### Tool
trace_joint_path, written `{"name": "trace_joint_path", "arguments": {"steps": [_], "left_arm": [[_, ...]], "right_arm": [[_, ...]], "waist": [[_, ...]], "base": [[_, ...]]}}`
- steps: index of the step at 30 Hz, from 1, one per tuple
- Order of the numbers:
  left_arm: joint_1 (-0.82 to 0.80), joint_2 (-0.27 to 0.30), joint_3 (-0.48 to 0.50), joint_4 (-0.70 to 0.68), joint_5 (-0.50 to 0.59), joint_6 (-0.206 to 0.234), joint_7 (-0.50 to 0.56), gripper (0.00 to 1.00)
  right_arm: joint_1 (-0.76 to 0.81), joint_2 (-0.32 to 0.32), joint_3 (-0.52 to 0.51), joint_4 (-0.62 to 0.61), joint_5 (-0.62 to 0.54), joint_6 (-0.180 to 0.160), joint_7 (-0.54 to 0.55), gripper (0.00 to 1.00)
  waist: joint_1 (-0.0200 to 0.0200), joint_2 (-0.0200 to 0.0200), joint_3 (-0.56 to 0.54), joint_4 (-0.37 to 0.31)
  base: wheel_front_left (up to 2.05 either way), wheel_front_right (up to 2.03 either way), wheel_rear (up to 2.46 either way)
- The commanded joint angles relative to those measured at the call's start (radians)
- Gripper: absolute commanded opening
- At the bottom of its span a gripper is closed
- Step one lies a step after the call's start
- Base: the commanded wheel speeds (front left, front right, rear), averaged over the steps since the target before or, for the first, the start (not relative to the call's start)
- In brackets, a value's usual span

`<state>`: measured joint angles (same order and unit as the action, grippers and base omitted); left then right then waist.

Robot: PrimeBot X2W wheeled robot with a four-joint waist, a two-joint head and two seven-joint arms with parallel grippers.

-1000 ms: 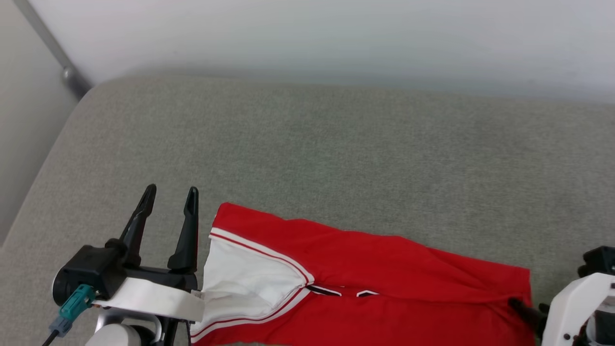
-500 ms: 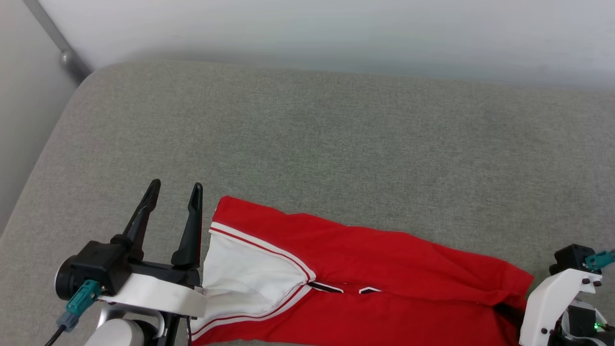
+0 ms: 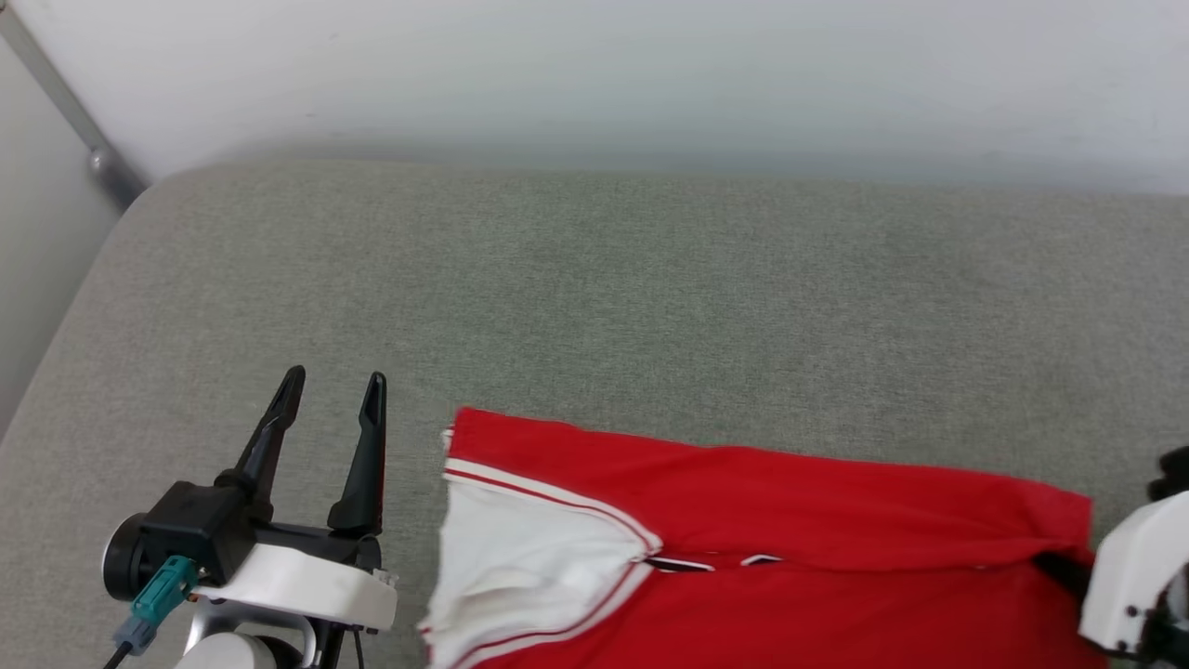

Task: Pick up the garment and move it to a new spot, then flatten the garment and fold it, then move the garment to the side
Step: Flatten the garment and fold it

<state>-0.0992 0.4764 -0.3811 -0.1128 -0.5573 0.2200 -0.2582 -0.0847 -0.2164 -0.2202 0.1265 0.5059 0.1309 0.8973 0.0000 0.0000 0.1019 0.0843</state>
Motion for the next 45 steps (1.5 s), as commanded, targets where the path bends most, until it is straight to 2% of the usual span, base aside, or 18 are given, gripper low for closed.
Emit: {"name": "trace_joint_path", "arguments": {"steps": [1,7,11,14,18,22,27,31,32,39,42,44,45], "left_arm": [[0.010,0.002,0.001,-0.005,0.001,0.004,0.001,1.00],[0.014,-0.004,-0.001,-0.009,0.006,0.007,-0.001,1.00],[0.016,-0.005,0.001,-0.009,0.008,0.006,-0.003,1.00],[0.015,-0.010,-0.001,-0.003,0.010,0.003,-0.004,1.00],[0.011,-0.019,-0.007,0.001,0.007,-0.006,-0.005,1.00],[0.003,-0.024,-0.015,0.006,0.004,-0.015,-0.005,1.00],[-0.009,-0.031,-0.026,0.014,0.002,-0.023,-0.004,1.00],[-0.021,-0.034,-0.035,0.025,0.000,-0.032,0.001,1.00],[-0.021,-0.034,-0.035,0.025,0.000,-0.032,0.001,1.00],[-0.044,-0.042,-0.049,0.040,-0.005,-0.044,0.004,1.00],[-0.055,-0.044,-0.051,0.048,-0.005,-0.052,0.003,1.00],[-0.061,-0.045,-0.052,0.053,-0.006,-0.054,0.002,1.00],[-0.061,-0.046,-0.052,0.056,-0.007,-0.054,0.002,1.00]], "right_arm": [[-0.015,-0.015,-0.029,-0.011,-0.016,0.000,0.002,0.00],[-0.031,-0.041,-0.215,-0.067,-0.092,0.000,0.069,0.00],[-0.047,-0.038,-0.295,-0.108,-0.112,0.000,0.130,0.00],[-0.063,0.013,-0.315,-0.132,-0.091,0.000,0.196,0.00],[-0.083,0.099,-0.284,-0.156,-0.009,0.000,0.276,0.00],[-0.098,0.150,-0.217,-0.150,0.125,0.000,0.316,0.00],[-0.071,0.168,-0.093,-0.116,0.298,0.000,0.282,0.00],[-0.082,0.168,0.052,-0.041,0.436,0.000,0.183,0.00],[-0.082,0.168,0.052,-0.041,0.436,0.000,0.183,0.00],[-0.149,0.168,0.337,0.080,0.615,0.000,-0.023,0.00],[-0.175,0.167,0.441,0.133,0.656,0.000,-0.098,0.00],[-0.194,0.166,0.488,0.175,0.640,0.000,-0.137,0.00],[-0.201,0.166,0.507,0.197,0.631,0.000,-0.155,0.31]], "waist": [[0.0000,0.0000,0.001,-0.010],[0.0000,0.0000,0.003,-0.033],[0.0000,0.0000,0.007,-0.047],[0.0000,0.0000,0.004,-0.053],[0.0000,0.0000,-0.001,-0.055],[0.0000,0.0000,0.000,-0.045],[0.0000,0.0000,0.002,-0.019],[0.0000,0.0000,0.004,0.000],[0.0000,0.0000,0.004,0.000],[0.0000,0.0000,0.011,0.026],[0.0000,0.0000,0.016,0.037],[0.0000,0.0000,0.019,0.044],[0.0000,0.0000,0.019,0.046]], "base": [[0.00,0.00,0.00],[0.00,0.00,0.00],[0.00,0.00,0.00],[0.00,0.00,0.00],[0.00,0.00,0.00],[0.00,0.00,0.00],[0.00,0.00,0.00],[0.00,0.00,0.00],[0.00,0.00,0.00],[0.00,0.00,0.00],[0.00,0.00,0.00],[0.00,0.00,0.00],[0.00,0.00,0.00]]}}
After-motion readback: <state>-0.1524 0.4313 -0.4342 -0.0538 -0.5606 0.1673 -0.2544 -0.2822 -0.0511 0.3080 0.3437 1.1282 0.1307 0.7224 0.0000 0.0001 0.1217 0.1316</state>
